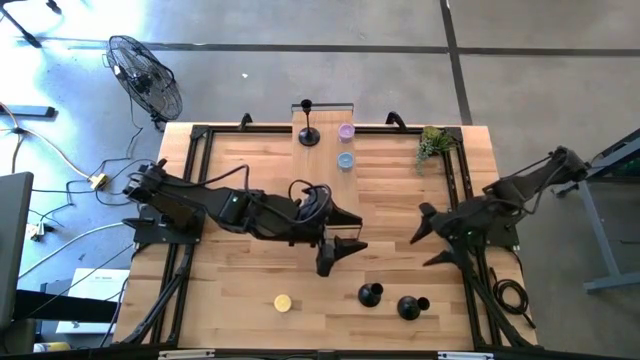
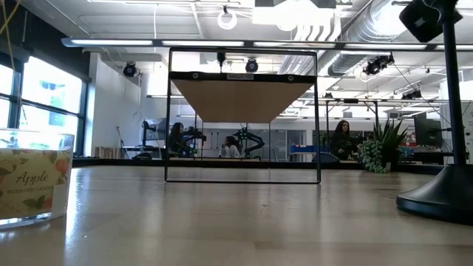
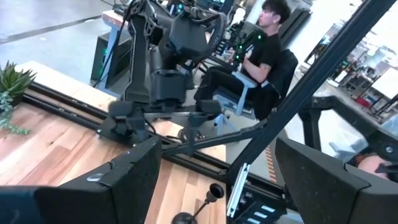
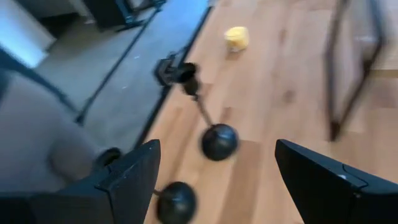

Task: Pick & Place candle stick holders
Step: Put the left black candle holder on the shelf

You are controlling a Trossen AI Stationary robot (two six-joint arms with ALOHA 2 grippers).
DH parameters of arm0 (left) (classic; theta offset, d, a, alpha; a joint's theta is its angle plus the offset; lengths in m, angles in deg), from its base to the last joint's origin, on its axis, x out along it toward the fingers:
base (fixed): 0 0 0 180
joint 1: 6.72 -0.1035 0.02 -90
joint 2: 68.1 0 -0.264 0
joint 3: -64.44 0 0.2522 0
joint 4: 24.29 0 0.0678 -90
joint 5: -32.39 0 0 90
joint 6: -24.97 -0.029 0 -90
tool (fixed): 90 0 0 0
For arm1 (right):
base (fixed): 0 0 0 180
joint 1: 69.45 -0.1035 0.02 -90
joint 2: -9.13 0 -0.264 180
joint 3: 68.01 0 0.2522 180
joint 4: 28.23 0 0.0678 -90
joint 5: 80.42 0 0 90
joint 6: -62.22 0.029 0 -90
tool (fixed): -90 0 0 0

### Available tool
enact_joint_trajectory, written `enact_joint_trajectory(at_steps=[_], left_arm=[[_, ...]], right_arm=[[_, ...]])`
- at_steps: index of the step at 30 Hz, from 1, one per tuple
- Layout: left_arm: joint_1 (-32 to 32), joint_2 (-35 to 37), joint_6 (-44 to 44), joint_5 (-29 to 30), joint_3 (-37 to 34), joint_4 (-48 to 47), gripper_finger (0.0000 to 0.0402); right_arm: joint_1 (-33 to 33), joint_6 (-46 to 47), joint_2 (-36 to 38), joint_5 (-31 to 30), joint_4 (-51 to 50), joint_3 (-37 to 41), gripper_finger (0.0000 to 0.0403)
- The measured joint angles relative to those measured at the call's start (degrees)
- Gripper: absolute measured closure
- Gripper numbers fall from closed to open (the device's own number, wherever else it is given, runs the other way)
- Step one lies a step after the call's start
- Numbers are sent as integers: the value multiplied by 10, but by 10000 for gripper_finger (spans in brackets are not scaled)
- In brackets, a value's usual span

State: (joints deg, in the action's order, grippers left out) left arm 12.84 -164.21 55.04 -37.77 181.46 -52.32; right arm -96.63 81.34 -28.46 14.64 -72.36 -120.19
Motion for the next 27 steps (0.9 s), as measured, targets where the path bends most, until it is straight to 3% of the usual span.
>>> enact_joint_trajectory(at_steps=[3, 18, 27], left_arm=[[0, 0, -12, -1, 0, -2, 92], [0, 0, -15, 0, 0, -33, 92], [0, 0, -15, 0, 0, -32, 92]], right_arm=[[0, 5, -16, 27, 20, 0, 91], [5, 1, -106, 33, 108, 0, 91], [5, -92, -200, 37, 194, 0, 91]])
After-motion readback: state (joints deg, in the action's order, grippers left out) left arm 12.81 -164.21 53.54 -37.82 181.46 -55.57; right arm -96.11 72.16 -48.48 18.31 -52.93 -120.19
